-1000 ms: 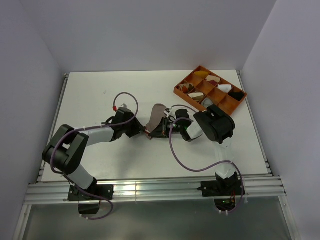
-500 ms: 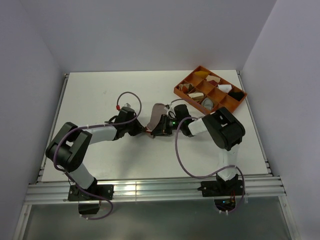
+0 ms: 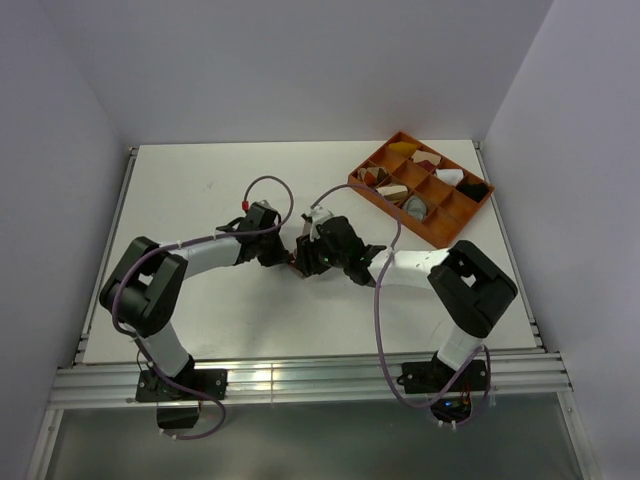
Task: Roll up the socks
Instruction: Roll the sock at the center of the board.
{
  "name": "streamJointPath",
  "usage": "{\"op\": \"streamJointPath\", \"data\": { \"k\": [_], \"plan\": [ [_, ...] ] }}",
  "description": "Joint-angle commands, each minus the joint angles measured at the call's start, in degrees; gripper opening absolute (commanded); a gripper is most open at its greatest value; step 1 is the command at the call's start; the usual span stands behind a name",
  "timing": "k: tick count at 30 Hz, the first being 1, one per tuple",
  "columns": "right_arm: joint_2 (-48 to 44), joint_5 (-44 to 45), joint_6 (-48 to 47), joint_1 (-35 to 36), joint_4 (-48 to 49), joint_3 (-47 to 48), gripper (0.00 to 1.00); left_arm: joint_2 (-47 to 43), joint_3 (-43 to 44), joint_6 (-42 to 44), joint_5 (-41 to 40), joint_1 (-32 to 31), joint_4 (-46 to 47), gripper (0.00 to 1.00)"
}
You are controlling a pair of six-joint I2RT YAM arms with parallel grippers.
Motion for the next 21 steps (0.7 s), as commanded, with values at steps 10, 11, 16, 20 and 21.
{"op": "streamJointPath", "data": {
  "k": [10,11,16,20,21],
  "plan": [
    [-0.7,27.2,-21.5,14.1,8.5,-3.0,0.50,2.3,3.3,3.7,0.2,-0.5,-7.1,0.02],
    [-0.3,28.8,-22.0,14.6,8.7,-2.8,0.50,2.3,3.3,3.7,0.3,-0.5,-7.0,0.02],
    [3.1,33.4,-24.8,17.4,8.1,-0.5,0.50,2.7,3.6,3.9,1.0,-0.6,-7.2,0.02],
    [6.0,33.7,-25.6,18.3,6.6,1.4,0.50,3.0,3.6,4.1,1.3,-0.6,-7.1,0.02],
    [6.5,33.8,-25.4,18.3,6.2,1.7,0.50,3.0,3.6,4.1,1.4,-0.6,-7.1,0.02]
  ]
}}
